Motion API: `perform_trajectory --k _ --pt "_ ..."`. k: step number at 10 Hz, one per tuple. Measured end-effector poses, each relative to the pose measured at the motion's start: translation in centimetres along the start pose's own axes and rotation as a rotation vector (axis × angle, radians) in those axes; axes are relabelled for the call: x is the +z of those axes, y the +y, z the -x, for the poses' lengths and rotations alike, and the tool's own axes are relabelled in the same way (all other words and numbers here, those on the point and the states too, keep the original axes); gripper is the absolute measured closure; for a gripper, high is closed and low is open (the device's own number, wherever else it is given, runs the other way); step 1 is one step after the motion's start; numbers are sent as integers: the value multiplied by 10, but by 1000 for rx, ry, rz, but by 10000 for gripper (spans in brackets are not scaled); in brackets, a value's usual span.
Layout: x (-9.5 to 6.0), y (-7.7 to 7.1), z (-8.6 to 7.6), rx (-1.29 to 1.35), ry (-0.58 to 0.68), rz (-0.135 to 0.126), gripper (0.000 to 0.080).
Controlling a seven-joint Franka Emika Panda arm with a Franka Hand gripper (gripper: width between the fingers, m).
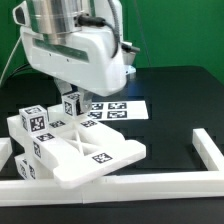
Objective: Assemble chair
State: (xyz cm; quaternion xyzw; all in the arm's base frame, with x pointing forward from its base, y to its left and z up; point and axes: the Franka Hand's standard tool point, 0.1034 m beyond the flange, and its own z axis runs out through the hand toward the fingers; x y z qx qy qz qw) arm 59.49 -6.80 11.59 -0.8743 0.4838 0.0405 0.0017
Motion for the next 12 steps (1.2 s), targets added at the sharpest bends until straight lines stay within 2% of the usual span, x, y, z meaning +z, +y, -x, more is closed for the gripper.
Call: perform_trajectory --k 1,2,3,4,5,6,8,11,12 --pt "0 0 0 5 0 0 435" --pt "0 0 0 -11 1 1 435" --pt "0 0 0 -24 1 1 296" --pt "0 0 0 -55 2 2 197" --pt "-1 2 -3 -264 2 2 197" --pt "-3 0 -2 -429 13 -2 159" --pt "-7 1 6 -588 31 -7 152" --pt "-4 3 3 -756 31 -1 150" --pt "-5 2 -6 -992 78 9 150"
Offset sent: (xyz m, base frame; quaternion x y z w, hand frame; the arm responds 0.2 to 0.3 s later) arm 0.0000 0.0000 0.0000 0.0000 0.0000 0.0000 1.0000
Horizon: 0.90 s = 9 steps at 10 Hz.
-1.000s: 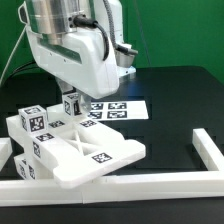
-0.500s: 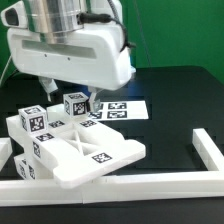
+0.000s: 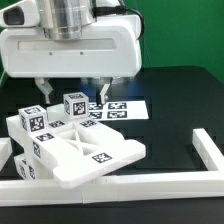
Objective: Assemble chair
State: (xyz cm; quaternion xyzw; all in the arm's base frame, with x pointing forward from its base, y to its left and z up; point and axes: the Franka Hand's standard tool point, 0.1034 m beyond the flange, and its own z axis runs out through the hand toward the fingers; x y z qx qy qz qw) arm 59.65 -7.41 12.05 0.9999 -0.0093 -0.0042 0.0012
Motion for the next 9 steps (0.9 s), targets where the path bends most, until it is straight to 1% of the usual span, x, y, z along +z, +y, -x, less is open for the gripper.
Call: perform_trajectory --k 1,2,3,4,5,6,7,9 --pt "3 2 -2 -127 33 15 150" --pt "5 3 0 -185 33 18 150" --pt "5 3 0 -150 32 17 150" --pt "5 3 0 -129 31 17 279" --pt "5 3 0 -129 31 17 279" --pt "6 3 0 -86 31 15 420" --pt "6 3 0 -14 32 14 517" --pt "6 3 0 98 32 13 517"
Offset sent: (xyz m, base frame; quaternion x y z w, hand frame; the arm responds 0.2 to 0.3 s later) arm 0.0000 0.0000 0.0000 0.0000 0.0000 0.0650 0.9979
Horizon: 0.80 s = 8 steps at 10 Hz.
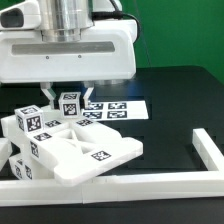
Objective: Assemble chair
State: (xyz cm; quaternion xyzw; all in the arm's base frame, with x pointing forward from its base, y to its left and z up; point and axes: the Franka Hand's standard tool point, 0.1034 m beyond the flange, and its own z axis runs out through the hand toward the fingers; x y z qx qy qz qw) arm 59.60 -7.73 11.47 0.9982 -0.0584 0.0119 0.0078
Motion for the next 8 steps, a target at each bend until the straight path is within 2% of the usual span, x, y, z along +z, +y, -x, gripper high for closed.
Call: perform_trajectory --k 4,6,8 --pt "0 0 0 415 0 -2 517" --pt "1 0 0 623 -2 -14 517" --pt "1 0 0 689 -3 -23 516"
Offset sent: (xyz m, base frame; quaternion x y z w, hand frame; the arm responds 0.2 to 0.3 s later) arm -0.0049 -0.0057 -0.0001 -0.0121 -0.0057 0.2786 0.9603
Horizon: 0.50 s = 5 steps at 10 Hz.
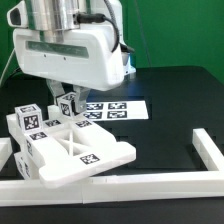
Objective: Assemble chair
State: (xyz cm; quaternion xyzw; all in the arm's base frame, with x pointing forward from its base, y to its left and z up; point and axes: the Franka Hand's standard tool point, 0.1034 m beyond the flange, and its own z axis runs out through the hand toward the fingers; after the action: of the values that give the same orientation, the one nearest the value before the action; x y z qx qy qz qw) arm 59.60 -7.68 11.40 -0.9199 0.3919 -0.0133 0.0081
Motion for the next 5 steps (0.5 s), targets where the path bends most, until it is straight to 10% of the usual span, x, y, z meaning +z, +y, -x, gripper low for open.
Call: perform_trajectory --k 1,2,5 --pt "0 0 0 -1 0 0 516" --pt "0 0 0 -1 0 0 292" --pt "-2 -3 1 -404 4 24 159"
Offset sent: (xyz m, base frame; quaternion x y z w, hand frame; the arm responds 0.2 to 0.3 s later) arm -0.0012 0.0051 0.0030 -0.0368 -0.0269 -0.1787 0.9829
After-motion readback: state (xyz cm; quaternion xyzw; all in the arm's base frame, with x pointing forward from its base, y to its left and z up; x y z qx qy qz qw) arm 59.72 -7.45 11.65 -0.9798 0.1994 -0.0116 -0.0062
